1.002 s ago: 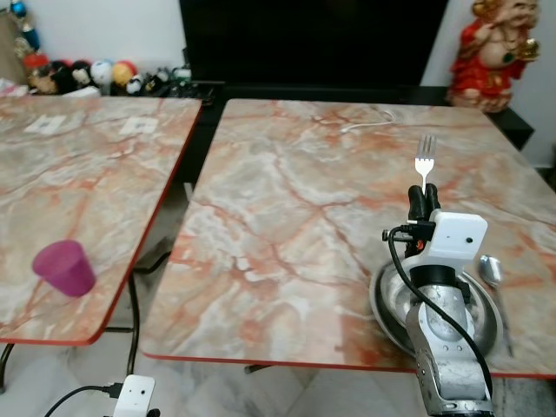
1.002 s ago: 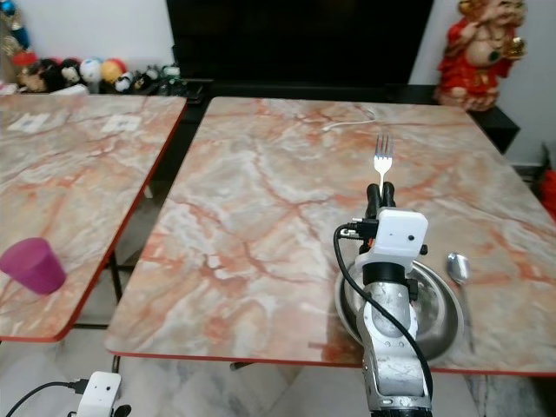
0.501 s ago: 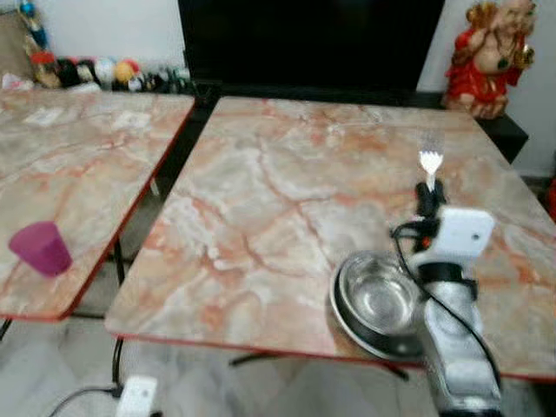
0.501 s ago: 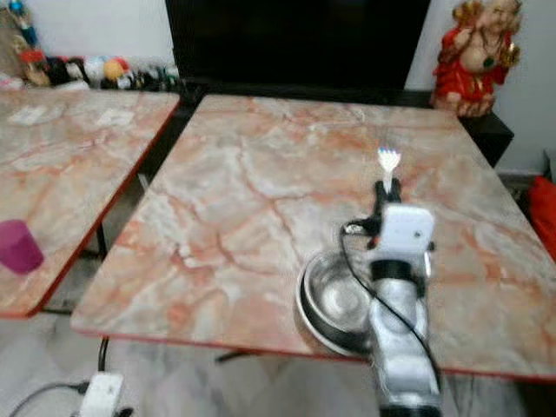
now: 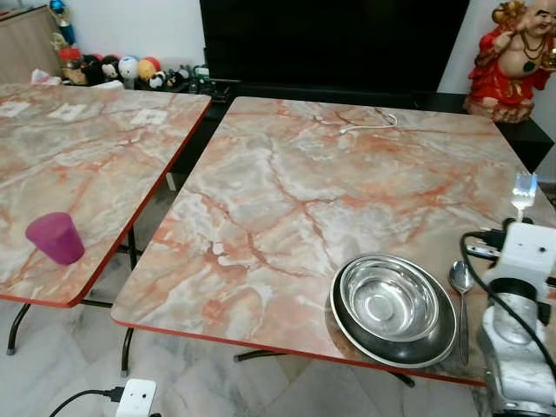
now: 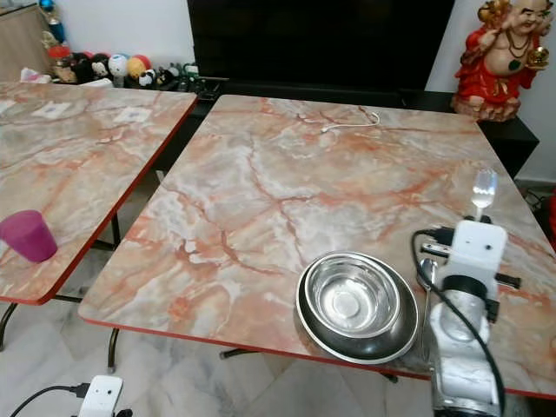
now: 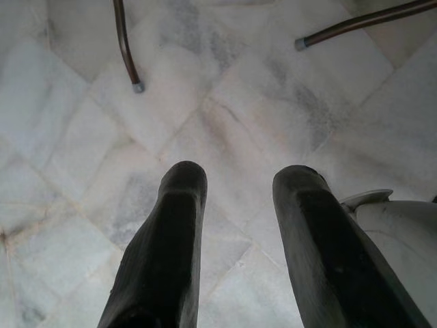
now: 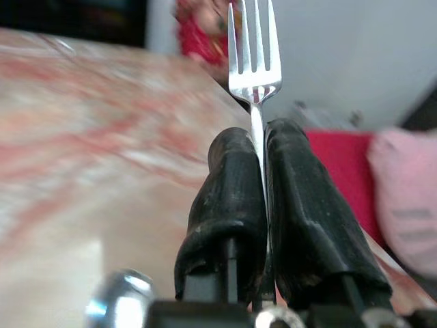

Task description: Setting the table

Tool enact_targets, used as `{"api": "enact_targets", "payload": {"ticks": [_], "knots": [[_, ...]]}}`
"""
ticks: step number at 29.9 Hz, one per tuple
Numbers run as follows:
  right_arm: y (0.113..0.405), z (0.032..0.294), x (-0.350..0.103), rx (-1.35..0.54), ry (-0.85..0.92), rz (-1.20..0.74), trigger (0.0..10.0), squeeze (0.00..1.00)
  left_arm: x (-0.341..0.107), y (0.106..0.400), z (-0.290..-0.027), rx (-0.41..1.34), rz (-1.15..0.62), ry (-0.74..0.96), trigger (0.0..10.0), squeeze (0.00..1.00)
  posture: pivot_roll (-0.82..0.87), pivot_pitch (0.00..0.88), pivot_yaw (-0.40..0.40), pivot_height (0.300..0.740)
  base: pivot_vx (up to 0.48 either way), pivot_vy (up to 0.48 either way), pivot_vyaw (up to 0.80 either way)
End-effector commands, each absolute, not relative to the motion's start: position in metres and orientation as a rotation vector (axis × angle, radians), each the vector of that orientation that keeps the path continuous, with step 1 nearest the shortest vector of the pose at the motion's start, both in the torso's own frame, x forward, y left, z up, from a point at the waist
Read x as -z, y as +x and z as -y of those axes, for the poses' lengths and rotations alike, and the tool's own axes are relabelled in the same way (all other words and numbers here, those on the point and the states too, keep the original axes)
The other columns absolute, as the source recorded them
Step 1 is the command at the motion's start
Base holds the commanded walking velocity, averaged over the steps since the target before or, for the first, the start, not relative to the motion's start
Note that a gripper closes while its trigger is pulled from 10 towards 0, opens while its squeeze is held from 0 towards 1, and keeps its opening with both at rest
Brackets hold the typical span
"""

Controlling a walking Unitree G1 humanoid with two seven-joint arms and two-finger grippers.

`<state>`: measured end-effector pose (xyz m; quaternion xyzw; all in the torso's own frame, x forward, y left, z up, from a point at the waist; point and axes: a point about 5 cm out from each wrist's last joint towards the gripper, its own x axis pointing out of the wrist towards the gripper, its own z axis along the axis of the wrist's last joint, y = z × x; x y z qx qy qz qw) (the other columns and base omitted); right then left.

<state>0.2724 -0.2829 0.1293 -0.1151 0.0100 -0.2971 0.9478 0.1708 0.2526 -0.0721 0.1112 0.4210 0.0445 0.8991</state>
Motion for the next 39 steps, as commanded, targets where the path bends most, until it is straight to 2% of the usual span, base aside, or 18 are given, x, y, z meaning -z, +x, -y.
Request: {"api": "enact_targets", "payload": {"ticks": [1, 11, 20, 39], "knots": [[0.269, 0.294, -0.122, 0.633, -0.19, -0.093, 10.0, 0.0, 0.074, 0.168, -0.252, -0.097, -0.891, 0.22, 10.0, 0.0, 0.1, 0.015, -0.03, 0.74, 0.0, 0.0, 0.0], [0.265, 0.3, -0.093, 0.525, -0.137, -0.291, 10.0, 0.0, 0.075, 0.168, -0.251, -0.099, -0.893, 0.216, 10.0, 0.0, 0.1, 0.014, -0.027, 0.74, 0.0, 0.0, 0.0], [0.26, 0.307, -0.081, 0.481, -0.151, -0.355, 10.0, 0.0, 0.075, 0.166, -0.254, -0.102, -0.904, 0.219, 10.0, 0.0, 0.1, 0.015, -0.022, 0.74, 0.0, 0.0, 0.0], [0.239, 0.304, -0.068, 0.446, -0.057, -0.349, 10.0, 0.0, 0.074, 0.164, -0.259, -0.105, -0.922, 0.235, 10.0, 0.0, 0.1, 0.024, -0.007, 0.74, 0.0, 0.0, 0.0]]}}
